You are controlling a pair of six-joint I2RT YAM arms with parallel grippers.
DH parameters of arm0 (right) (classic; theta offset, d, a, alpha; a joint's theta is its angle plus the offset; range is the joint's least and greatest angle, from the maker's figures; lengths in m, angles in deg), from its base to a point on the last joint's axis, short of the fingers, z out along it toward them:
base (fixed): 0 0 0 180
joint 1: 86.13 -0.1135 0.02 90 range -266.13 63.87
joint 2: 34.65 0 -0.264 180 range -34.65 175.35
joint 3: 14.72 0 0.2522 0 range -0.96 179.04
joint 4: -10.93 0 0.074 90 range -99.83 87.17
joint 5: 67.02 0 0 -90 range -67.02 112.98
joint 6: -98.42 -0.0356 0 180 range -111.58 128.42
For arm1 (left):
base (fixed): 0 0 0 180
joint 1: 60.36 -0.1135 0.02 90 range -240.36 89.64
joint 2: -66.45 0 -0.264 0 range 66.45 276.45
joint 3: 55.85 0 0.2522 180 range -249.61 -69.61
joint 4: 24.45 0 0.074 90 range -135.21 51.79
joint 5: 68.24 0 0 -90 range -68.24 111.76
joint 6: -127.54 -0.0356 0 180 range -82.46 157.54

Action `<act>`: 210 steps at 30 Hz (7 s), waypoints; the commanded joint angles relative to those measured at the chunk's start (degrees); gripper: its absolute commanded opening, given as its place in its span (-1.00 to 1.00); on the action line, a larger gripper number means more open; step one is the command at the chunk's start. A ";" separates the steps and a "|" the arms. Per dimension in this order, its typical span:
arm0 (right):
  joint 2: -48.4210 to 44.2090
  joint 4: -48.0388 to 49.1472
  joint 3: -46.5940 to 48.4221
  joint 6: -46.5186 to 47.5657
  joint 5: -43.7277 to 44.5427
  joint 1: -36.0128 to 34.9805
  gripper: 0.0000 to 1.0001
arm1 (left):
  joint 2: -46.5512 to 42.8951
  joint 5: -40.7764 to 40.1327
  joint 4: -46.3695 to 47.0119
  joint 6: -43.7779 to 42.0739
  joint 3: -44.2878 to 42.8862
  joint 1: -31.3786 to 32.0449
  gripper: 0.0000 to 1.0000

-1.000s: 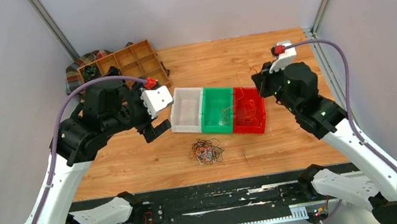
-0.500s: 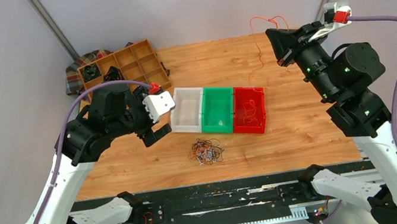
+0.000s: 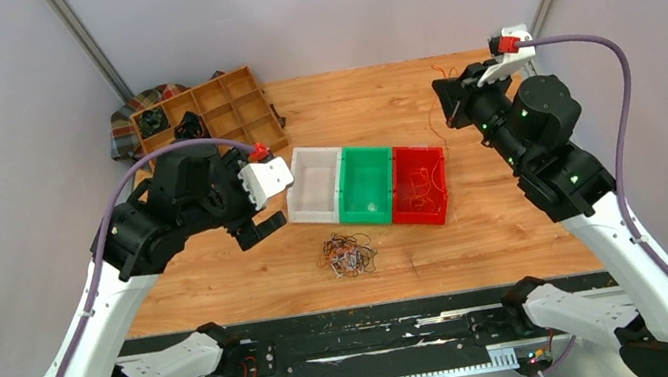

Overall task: Untangle the cables
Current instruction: Place the cable in the bin.

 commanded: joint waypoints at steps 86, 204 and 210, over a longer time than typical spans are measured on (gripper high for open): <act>21.00 -16.50 -8.00 -13.08 -8.71 6.10 0.23 | 0.39 -0.43 -2.67 -2.47 -3.00 0.25 0.96; 19.26 -10.99 -33.79 -7.74 -14.84 4.05 0.14 | 2.58 0.94 -5.50 -1.68 -11.12 0.23 0.96; 16.54 -8.98 -36.63 -9.99 -14.01 4.05 -0.24 | 2.60 0.57 -5.52 -1.88 -11.40 0.23 0.96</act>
